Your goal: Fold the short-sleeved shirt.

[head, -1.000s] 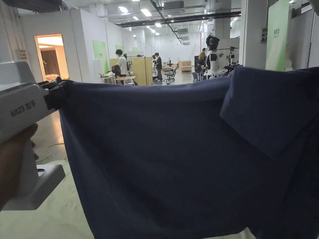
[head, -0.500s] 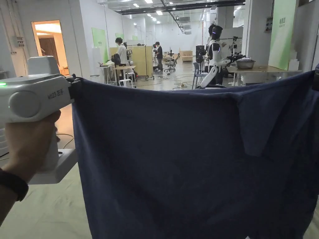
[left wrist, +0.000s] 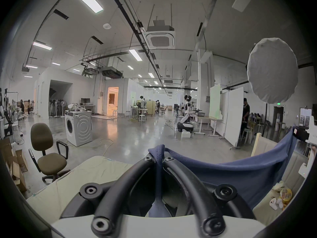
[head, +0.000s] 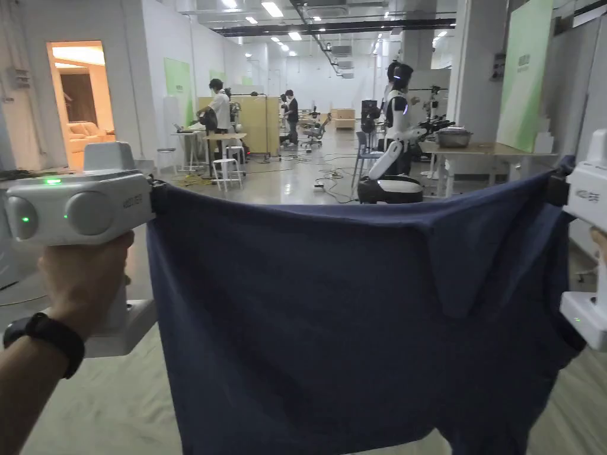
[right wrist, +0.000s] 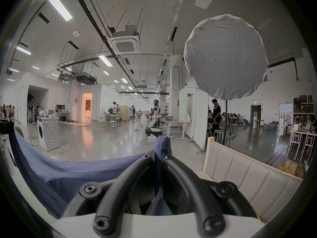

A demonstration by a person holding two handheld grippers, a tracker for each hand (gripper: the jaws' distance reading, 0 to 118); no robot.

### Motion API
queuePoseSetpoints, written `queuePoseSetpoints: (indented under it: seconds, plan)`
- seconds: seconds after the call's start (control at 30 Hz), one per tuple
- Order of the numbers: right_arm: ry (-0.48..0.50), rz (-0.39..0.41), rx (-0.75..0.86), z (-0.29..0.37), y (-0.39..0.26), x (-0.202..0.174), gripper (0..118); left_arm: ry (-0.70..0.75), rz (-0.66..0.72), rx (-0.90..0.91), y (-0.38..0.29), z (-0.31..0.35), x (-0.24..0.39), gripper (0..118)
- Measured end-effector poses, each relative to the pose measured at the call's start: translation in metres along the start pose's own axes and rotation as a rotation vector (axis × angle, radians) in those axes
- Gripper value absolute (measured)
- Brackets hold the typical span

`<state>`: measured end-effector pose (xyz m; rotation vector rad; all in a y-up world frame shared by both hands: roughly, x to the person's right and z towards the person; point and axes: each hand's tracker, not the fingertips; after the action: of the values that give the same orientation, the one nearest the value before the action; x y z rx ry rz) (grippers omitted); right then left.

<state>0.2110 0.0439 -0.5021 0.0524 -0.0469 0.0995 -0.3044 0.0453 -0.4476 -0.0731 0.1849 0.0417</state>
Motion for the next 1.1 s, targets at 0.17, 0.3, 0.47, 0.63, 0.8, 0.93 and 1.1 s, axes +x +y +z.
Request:
queuePoseSetpoints:
  seconds: [0.17, 0.3, 0.47, 0.63, 0.8, 0.93, 1.1]
  plan:
    - [-0.011, -0.064, -0.042, -0.016, -0.015, 0.002, 6, -0.004, -0.034, -0.023, -0.014, -0.019, 0.009, 6]
    - [0.012, -0.079, -0.105, -0.012, -0.059, 0.007, 6, -0.025, -0.022, -0.080, -0.054, -0.028, 0.012, 6]
    - [0.041, -0.128, -0.228, 0.024, -0.135, 0.022, 6, -0.092, -0.016, -0.196, -0.133, -0.007, 0.008, 6]
    - [0.114, -0.108, -0.284, 0.109, -0.199, 0.038, 6, -0.127, 0.002, -0.214, -0.206, 0.069, -0.013, 6]
    - [0.128, -0.166, -0.410, 0.220, -0.272, 0.059, 6, -0.167, 0.015, -0.339, -0.288, 0.175, -0.031, 6]
    - [0.104, -0.254, -0.521, 0.299, -0.325, 0.070, 6, -0.154, 0.071, -0.370, -0.339, 0.258, -0.037, 6]
    - [0.062, -0.311, -0.603, 0.380, -0.352, 0.075, 6, -0.033, 0.122, -0.403, -0.364, 0.331, -0.036, 6]
